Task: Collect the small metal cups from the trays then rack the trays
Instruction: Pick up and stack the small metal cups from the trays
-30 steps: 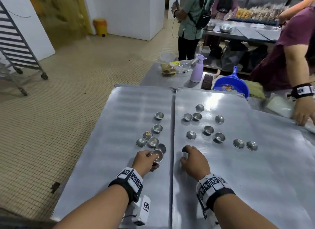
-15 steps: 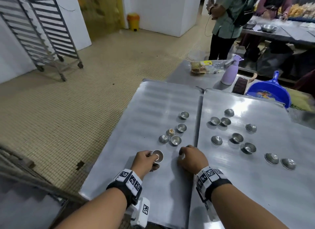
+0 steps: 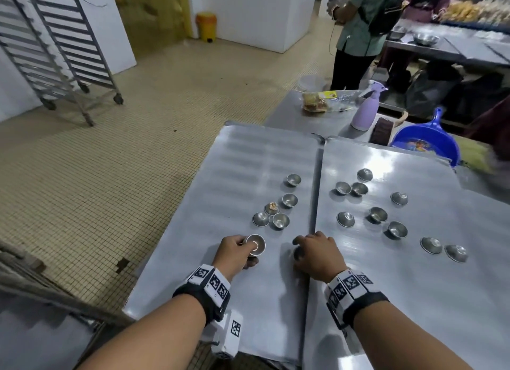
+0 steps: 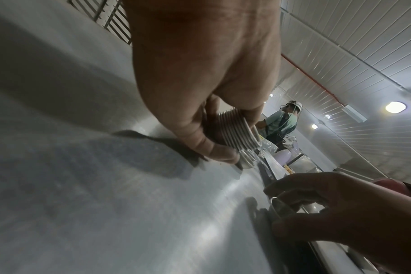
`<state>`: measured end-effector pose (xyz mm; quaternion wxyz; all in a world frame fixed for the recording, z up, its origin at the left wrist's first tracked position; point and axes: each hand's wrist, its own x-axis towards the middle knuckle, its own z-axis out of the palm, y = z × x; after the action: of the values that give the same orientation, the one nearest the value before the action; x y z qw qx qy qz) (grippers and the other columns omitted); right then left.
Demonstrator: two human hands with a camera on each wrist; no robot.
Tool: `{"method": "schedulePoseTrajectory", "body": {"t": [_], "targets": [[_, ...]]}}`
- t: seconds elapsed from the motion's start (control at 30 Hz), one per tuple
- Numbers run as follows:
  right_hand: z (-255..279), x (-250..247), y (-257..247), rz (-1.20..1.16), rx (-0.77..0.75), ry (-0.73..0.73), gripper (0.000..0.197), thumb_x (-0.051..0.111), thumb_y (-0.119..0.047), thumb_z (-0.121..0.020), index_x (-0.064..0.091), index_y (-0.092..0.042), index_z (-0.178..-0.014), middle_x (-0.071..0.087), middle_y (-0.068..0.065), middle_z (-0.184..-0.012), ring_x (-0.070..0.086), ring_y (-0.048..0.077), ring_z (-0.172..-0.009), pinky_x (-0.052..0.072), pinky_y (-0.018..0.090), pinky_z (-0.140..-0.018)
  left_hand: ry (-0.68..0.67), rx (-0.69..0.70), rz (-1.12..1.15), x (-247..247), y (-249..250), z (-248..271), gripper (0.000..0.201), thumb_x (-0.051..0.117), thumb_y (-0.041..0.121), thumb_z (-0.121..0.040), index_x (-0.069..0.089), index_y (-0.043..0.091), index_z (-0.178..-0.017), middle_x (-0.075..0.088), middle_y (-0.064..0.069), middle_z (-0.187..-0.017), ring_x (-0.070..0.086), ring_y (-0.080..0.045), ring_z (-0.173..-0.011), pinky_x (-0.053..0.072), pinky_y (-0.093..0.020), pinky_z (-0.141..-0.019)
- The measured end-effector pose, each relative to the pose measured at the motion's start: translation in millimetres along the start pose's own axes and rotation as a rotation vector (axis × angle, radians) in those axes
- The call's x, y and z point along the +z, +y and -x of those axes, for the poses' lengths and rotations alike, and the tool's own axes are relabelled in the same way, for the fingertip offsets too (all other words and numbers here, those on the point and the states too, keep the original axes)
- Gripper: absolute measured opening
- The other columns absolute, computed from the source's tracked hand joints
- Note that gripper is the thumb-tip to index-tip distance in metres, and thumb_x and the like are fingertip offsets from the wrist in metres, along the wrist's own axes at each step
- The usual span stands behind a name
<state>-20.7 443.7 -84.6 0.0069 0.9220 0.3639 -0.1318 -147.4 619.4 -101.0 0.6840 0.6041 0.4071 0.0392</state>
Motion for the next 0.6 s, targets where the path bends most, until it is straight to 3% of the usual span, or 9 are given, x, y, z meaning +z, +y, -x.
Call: {"method": "schedulePoseTrajectory", "body": {"t": [0.1, 0.2, 0.3, 0.4, 0.53, 0.6], "targets": [[4, 0, -2, -0.078, 0.002, 0.014, 0.040, 0.056, -0.035, -0.087, 0.061, -0.026, -0.126, 0.068, 0.002, -0.118, 0.051, 0.028, -0.117, 0.041, 0.036, -0.090, -0.022, 0.007, -0.020, 7, 1, 1, 0.008, 0.062, 0.006, -0.088, 0.070, 0.005, -0.089, 0.068, -0.009, -0.069, 0.068, -0.025, -0.056, 0.048, -0.039, -0.069], [8, -7, -4, -0.290, 0.054, 0.085, 0.039, 0.070, -0.039, -0.083, 0.066, -0.020, -0.117, 0.072, 0.002, -0.107, 0.059, 0.026, -0.108, 0.047, 0.033, -0.082, -0.034, 0.018, -0.031, 8, 2, 2, 0.008, 0.062, 0.007, -0.089, 0.070, 0.007, -0.088, 0.068, -0.010, -0.071, 0.069, -0.025, -0.057, 0.047, -0.035, -0.066], [10, -13, -8, -0.624, 0.100, 0.188, 0.045, 0.081, -0.037, -0.075, 0.069, -0.024, -0.117, 0.073, -0.008, -0.096, 0.067, 0.015, -0.096, 0.048, 0.023, -0.081, -0.024, 0.031, -0.019, 8, 4, 1, 0.008, 0.062, 0.006, -0.089, 0.070, 0.007, -0.089, 0.068, -0.012, -0.074, 0.068, -0.025, -0.057, 0.047, -0.036, -0.067], [11, -18, -21, -0.772, 0.026, 0.263, 0.048, 0.085, -0.040, -0.071, 0.069, -0.030, -0.115, 0.073, -0.012, -0.095, 0.067, 0.004, -0.088, 0.047, 0.012, -0.073, -0.006, 0.036, 0.029, 10, 5, 1, 0.007, 0.064, 0.005, -0.088, 0.071, 0.007, -0.086, 0.069, -0.015, -0.078, 0.067, -0.025, -0.056, 0.050, -0.038, -0.069], [8, -23, -41, -0.786, -0.050, 0.250, 0.062, 0.078, -0.050, -0.070, 0.063, -0.032, -0.127, 0.072, -0.010, -0.107, 0.066, 0.007, -0.100, 0.052, 0.027, -0.085, -0.013, -0.003, 0.261, 16, 17, 4, 0.016, 0.067, 0.012, -0.090, 0.073, -0.002, -0.085, 0.069, -0.019, -0.079, 0.065, -0.029, -0.069, 0.059, -0.044, -0.077], [8, -22, -48, -0.719, -0.067, 0.213, 0.068, 0.070, -0.060, -0.068, 0.060, -0.034, -0.130, 0.072, -0.010, -0.113, 0.065, 0.013, -0.105, 0.052, 0.032, -0.090, -0.020, -0.043, 0.346, 18, 23, 7, 0.025, 0.060, 0.019, -0.093, 0.072, -0.003, -0.088, 0.069, -0.020, -0.079, 0.066, -0.029, -0.070, 0.060, -0.044, -0.071]]}}
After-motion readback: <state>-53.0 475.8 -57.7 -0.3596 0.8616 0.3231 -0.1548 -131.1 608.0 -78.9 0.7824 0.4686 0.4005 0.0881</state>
